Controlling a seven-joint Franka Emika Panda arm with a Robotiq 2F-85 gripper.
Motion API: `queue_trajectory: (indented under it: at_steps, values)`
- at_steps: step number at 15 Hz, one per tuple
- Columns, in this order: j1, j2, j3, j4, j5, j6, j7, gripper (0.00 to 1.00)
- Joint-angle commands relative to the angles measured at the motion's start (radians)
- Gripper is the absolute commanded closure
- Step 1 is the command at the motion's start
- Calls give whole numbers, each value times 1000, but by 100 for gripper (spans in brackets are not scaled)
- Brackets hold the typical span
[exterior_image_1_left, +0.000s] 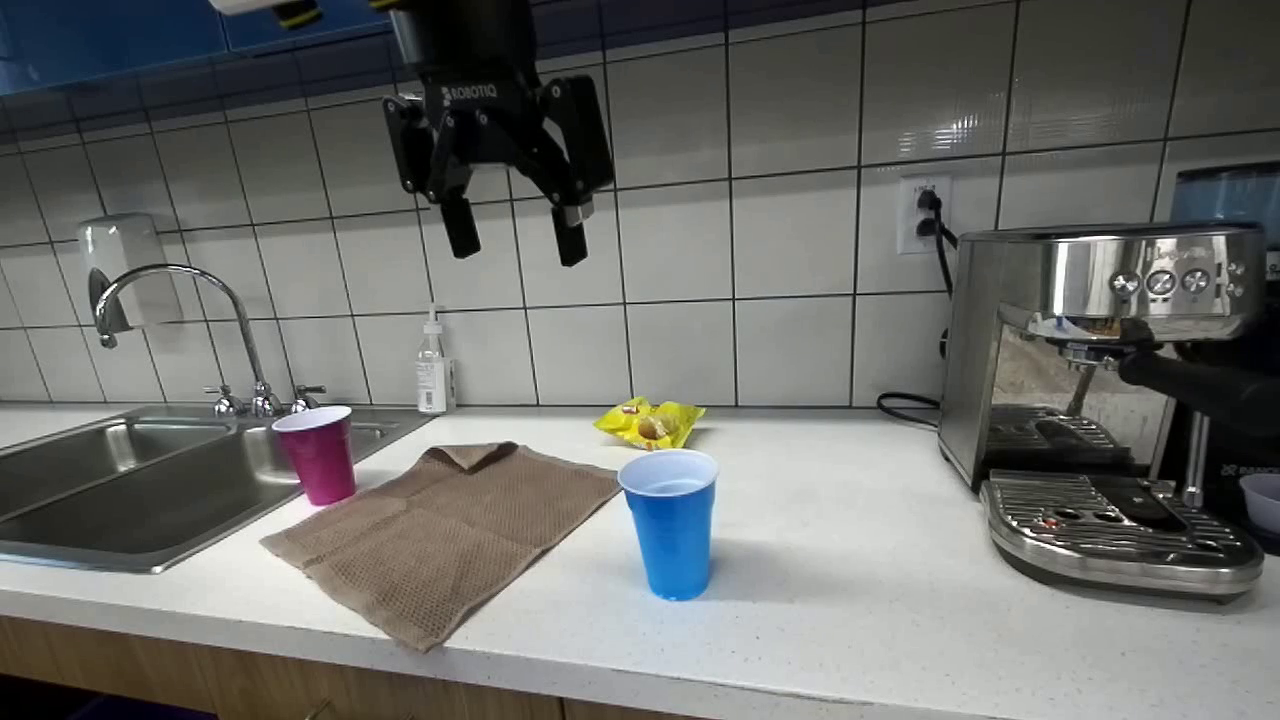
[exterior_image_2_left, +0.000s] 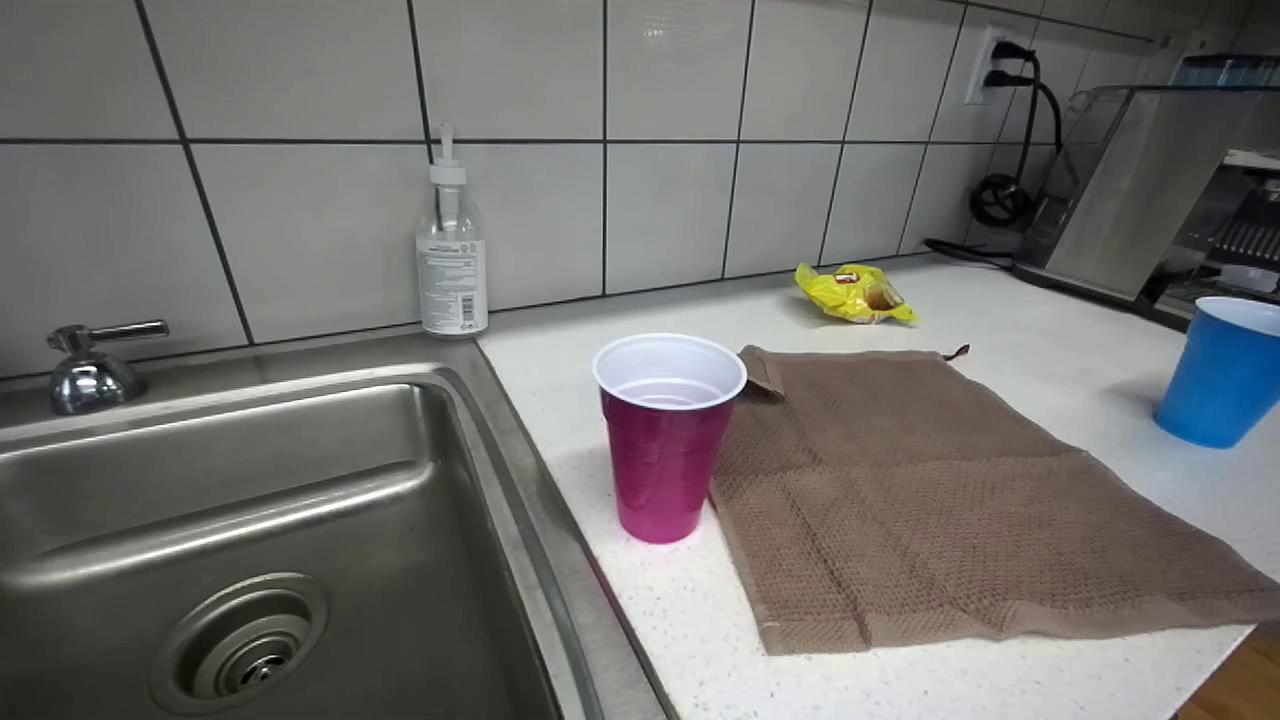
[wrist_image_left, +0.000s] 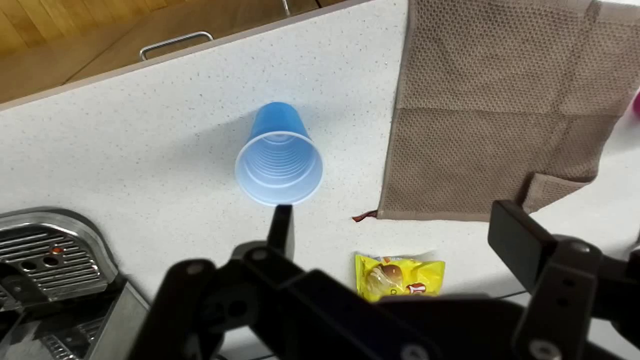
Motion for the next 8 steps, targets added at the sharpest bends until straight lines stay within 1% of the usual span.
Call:
queue_trajectory:
  at_steps: [1, 3, 8]
  values:
    - [-16, 5, 13, 2, 14, -1, -11, 0]
    - [-5, 4, 19, -10, 29, 4, -2, 0]
    - [34, 1, 41, -53, 118, 3, 11, 0]
